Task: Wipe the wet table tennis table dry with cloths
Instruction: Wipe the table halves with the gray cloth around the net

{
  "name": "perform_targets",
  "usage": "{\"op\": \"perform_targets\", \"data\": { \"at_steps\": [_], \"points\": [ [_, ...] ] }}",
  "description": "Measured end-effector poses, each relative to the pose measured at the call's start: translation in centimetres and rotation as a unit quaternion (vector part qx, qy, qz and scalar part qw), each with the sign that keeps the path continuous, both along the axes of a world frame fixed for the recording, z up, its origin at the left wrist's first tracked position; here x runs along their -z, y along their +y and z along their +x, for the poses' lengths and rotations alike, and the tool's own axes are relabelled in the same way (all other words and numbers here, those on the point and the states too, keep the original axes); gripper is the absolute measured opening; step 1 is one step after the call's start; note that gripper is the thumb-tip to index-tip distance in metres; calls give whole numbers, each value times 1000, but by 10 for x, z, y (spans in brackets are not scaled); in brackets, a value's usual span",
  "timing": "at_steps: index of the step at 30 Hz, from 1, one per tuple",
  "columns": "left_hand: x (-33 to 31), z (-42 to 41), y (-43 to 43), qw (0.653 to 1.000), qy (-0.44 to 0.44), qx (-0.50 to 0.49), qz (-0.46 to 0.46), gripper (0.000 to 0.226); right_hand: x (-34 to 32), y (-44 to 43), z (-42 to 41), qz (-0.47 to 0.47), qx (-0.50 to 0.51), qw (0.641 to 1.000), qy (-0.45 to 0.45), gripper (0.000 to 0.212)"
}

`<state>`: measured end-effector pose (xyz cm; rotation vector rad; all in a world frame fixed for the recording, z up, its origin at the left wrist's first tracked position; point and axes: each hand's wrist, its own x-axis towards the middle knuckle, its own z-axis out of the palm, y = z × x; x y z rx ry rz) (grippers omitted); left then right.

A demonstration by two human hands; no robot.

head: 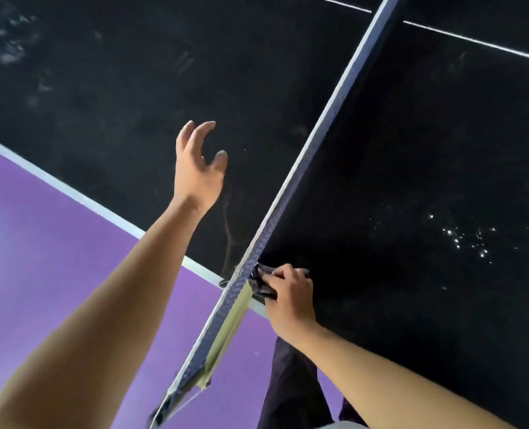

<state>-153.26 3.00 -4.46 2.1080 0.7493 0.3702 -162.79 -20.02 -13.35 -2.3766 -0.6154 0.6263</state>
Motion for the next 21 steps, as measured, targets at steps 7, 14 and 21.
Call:
{"op": "perform_targets", "data": {
  "at_steps": [7, 14, 21],
  "points": [
    [-59, -78, -81, 983, -71, -113, -129, 35, -24, -19, -7, -52, -35, 997, 45, 32],
    [-62, -95, -141, 966, -116, -203, -114, 40, -32, -34, -39, -102, -247, 959, 94, 28],
    [-55, -70, -176, 958, -125, -197, -166, 31, -68, -115, 51, 63, 10, 986, 152, 13]
  ]
}}
